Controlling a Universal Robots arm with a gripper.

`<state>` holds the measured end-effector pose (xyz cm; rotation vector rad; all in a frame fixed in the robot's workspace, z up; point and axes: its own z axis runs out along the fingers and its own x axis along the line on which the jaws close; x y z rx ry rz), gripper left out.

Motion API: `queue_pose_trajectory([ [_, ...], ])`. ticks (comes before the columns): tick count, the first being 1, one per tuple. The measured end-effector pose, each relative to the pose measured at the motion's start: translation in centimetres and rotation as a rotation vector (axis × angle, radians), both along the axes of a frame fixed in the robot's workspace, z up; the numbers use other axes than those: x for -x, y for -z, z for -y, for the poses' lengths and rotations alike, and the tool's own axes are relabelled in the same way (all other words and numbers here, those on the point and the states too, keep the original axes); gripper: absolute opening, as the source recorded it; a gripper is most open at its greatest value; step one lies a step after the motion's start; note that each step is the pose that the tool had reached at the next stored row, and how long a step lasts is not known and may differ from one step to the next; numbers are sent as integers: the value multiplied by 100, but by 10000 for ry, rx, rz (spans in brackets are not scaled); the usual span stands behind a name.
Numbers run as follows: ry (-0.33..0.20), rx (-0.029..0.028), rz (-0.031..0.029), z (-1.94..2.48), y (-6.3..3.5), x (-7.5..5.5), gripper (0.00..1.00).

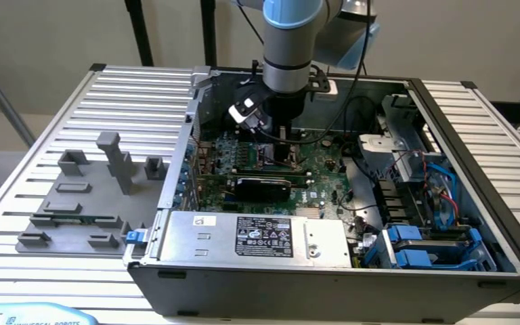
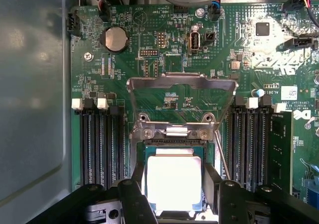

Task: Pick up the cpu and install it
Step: 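Place the cpu into insertion slot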

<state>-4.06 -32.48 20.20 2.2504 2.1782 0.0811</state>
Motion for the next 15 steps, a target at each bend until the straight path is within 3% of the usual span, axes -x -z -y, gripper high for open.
queue_pose_trajectory([
  [15,41,0,0,36,15,1,55],
])
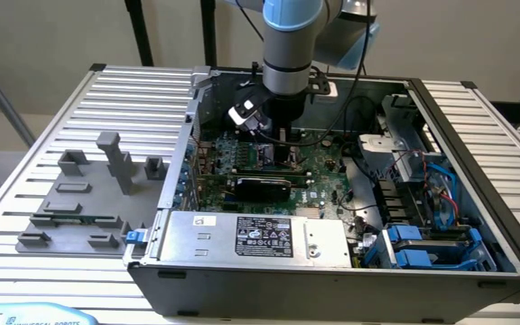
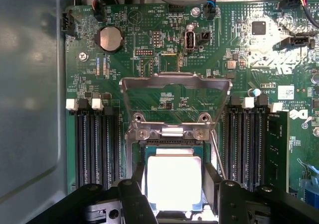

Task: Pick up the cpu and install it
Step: 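Place the cpu into insertion slot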

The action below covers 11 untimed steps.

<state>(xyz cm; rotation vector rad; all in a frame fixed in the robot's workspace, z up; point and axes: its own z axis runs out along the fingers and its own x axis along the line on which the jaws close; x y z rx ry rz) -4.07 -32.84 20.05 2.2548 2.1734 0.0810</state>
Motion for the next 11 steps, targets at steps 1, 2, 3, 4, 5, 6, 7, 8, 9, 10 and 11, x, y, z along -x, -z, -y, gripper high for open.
queue_pose_trajectory([
  [1,0,1,-1,1,2,0,55],
  [2,0,1,-1,1,4,0,55],
  [3,1,1,0,1,8,0,55],
  [4,0,0,0,1,11,0,55],
  [5,-1,0,0,1,14,0,55],
  [6,0,0,-1,1,17,1,55],
  [7,1,0,-1,1,20,1,55],
  [8,0,1,-1,1,22,1,55],
  [9,1,2,-1,1,24,1,55],
  [10,1,1,-1,0,25,1,55],
  [11,1,1,-1,-1,26,1,55],
])
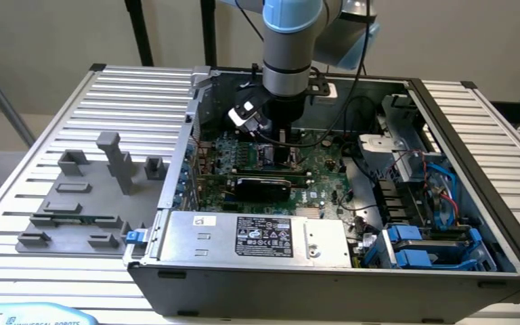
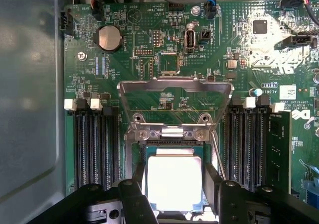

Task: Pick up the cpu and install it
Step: 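Place the cpu into insertion slot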

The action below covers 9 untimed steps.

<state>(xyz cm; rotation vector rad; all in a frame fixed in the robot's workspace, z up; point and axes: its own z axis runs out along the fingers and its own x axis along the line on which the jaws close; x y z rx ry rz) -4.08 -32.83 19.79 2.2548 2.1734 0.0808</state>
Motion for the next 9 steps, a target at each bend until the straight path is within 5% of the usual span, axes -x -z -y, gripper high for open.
queue_pose_trajectory([
  [9,0,0,0,-18,8,0,55],
])
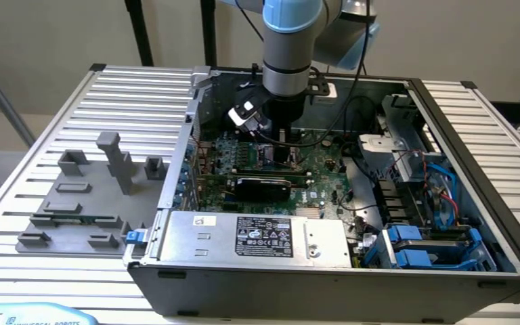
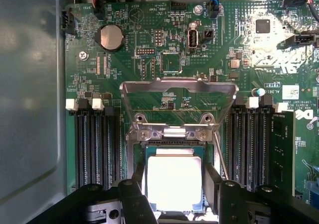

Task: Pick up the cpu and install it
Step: 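Place the cpu into insertion slot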

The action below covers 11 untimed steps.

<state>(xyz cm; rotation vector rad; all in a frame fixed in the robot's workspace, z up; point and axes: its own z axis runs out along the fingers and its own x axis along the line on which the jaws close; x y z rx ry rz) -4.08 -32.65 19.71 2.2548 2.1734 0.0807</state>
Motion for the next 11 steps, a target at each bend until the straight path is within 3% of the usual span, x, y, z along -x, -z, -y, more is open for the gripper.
queue_pose_trajectory([
  [11,4,4,-1,-1,17,0,55],
])
